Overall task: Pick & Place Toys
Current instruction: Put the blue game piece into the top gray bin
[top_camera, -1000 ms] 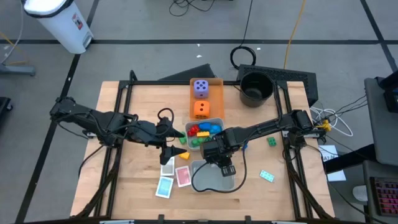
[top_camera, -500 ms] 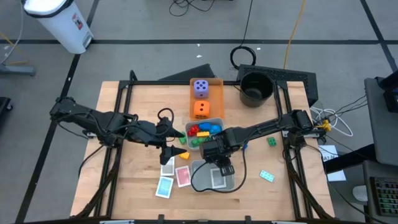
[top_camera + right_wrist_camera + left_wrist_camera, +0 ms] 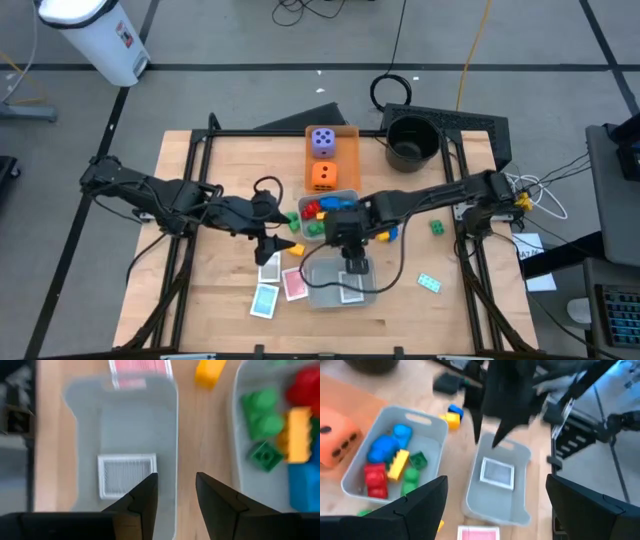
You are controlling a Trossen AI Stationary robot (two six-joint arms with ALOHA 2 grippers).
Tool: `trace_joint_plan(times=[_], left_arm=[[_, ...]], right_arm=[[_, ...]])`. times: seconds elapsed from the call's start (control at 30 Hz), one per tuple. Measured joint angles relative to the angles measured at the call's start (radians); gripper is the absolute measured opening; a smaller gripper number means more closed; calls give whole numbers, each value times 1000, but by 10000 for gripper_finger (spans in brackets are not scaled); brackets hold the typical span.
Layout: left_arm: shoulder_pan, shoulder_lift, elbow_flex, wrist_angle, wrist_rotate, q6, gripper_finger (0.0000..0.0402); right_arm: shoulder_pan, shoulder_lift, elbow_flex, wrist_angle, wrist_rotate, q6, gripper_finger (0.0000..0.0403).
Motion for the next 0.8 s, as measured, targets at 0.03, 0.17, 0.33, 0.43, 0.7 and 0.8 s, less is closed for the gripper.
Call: trace_joint_plan(times=[0.03, 0.17, 0.33, 0.43, 0.7, 0.8], left_arm=[[-2, 0, 0, -14, 12, -5, 340], [-31, 0, -1, -116, 16, -39, 340], [-72, -1, -65, -131, 14, -120, 340], [-101, 0, -109, -112, 14, -171, 340], [-145, 0, -241, 41, -1, -255, 340], [-155, 0, -272, 73, -26, -278, 340]], right_arm=[[-4, -17, 0, 19, 0, 1, 125], [-15, -74, 0, 72, 64, 0, 125], [-22, -131, 0, 5, 263, 34, 125], [-29, -154, 0, -65, 340, 69, 125], [-37, -211, -2, -242, 364, 185, 125], [-37, -225, -3, -326, 363, 211, 126]])
